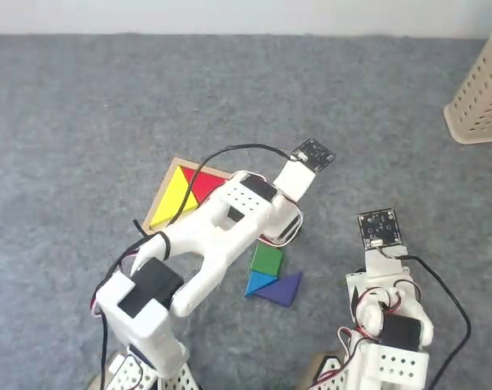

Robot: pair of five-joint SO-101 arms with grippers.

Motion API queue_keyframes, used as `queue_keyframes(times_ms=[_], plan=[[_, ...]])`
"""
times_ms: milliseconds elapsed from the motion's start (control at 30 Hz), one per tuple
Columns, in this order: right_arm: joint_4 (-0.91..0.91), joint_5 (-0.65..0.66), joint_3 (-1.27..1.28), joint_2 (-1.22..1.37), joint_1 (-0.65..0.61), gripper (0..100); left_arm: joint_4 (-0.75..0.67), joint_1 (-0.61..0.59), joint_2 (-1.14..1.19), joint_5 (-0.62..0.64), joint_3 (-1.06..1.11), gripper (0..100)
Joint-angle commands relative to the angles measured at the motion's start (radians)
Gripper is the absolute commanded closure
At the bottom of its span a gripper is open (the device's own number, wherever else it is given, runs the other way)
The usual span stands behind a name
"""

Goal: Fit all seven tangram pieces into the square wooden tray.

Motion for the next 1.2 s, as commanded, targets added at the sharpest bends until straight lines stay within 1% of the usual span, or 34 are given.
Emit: queue_keyframes(times_ms=[0, 100, 300, 633, 800, 1067, 1100, 1167], plan=[[-0.013, 0.012, 0.006, -0.015, 0.012, 99.2, 0.014, 0.006, 0.005, 0.017, -0.035, 82], [-0.013, 0.012, 0.006, -0.015, 0.012, 99.2, 0.017, -0.017, 0.012, 0.018, -0.035, 82], [-0.013, 0.012, 0.006, -0.015, 0.012, 99.2, 0.084, -0.066, 0.012, 0.017, -0.035, 82], [-0.013, 0.012, 0.006, -0.015, 0.012, 99.2, 0.092, -0.058, 0.014, 0.014, -0.035, 82], [-0.013, 0.012, 0.006, -0.015, 0.012, 99.2, 0.064, -0.018, 0.014, 0.012, -0.036, 81], [-0.013, 0.012, 0.006, -0.015, 0.012, 99.2, 0.068, -0.012, 0.015, 0.011, -0.035, 82], [-0.013, 0.012, 0.006, -0.015, 0.012, 99.2, 0.068, -0.012, 0.015, 0.011, -0.033, 82], [-0.013, 0.012, 0.006, -0.015, 0.012, 99.2, 0.063, -0.012, 0.009, 0.011, -0.025, 86]])
